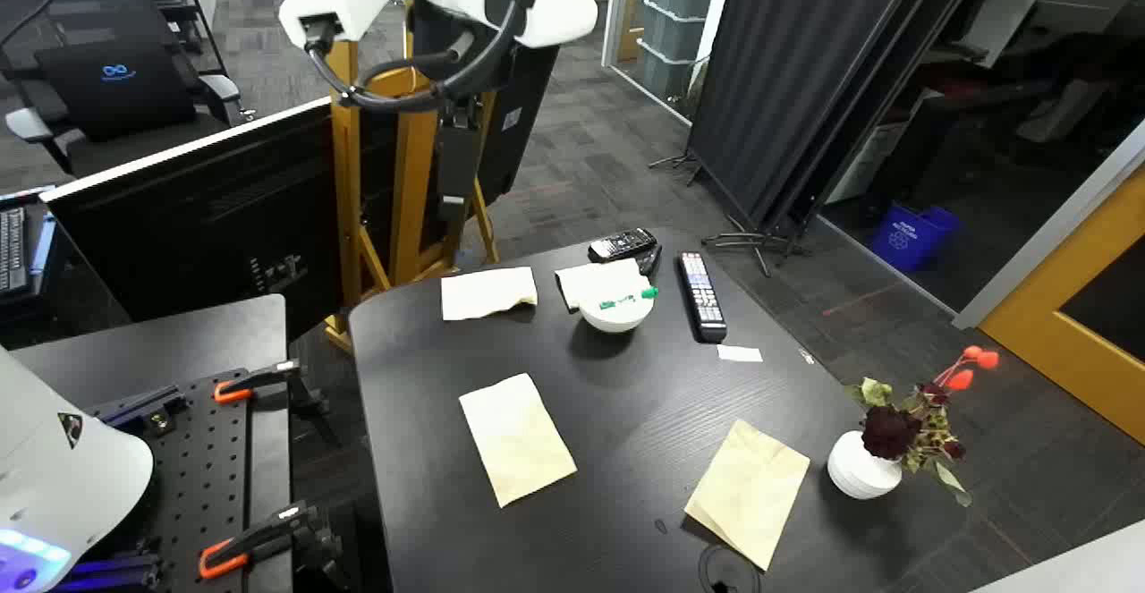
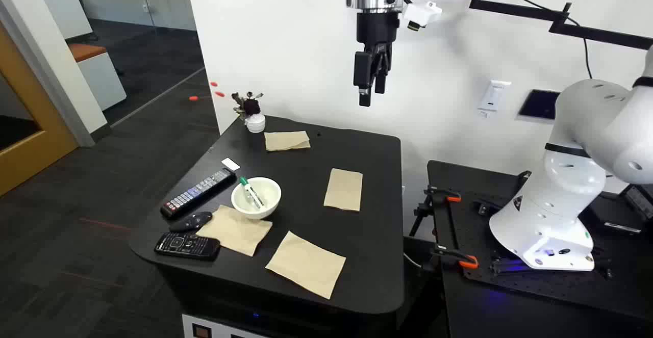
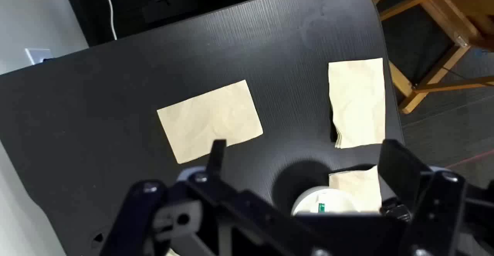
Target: Take the green marker out of the white bowl
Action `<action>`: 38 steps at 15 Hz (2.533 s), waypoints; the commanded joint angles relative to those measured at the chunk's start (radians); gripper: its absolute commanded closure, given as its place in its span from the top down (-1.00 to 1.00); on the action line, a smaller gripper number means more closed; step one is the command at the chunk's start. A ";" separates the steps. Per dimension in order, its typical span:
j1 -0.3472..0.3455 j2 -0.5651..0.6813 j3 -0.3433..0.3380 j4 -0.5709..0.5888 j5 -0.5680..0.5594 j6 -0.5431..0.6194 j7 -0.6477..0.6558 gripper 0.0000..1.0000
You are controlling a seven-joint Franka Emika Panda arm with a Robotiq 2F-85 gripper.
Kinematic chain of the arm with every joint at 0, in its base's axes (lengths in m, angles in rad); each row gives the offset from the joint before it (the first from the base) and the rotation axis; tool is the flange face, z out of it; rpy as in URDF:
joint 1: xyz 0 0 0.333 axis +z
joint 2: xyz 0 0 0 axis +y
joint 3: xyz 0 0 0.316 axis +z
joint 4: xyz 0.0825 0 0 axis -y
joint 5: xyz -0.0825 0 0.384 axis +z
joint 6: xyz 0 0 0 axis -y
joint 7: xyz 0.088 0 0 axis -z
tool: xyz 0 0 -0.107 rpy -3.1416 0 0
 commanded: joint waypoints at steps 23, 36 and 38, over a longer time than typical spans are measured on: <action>0.082 0.542 0.069 0.198 -0.177 0.569 0.383 1.00; 0.157 0.900 0.006 0.510 -0.100 0.601 0.378 1.00; 0.161 0.934 0.003 0.546 -0.100 0.604 0.377 1.00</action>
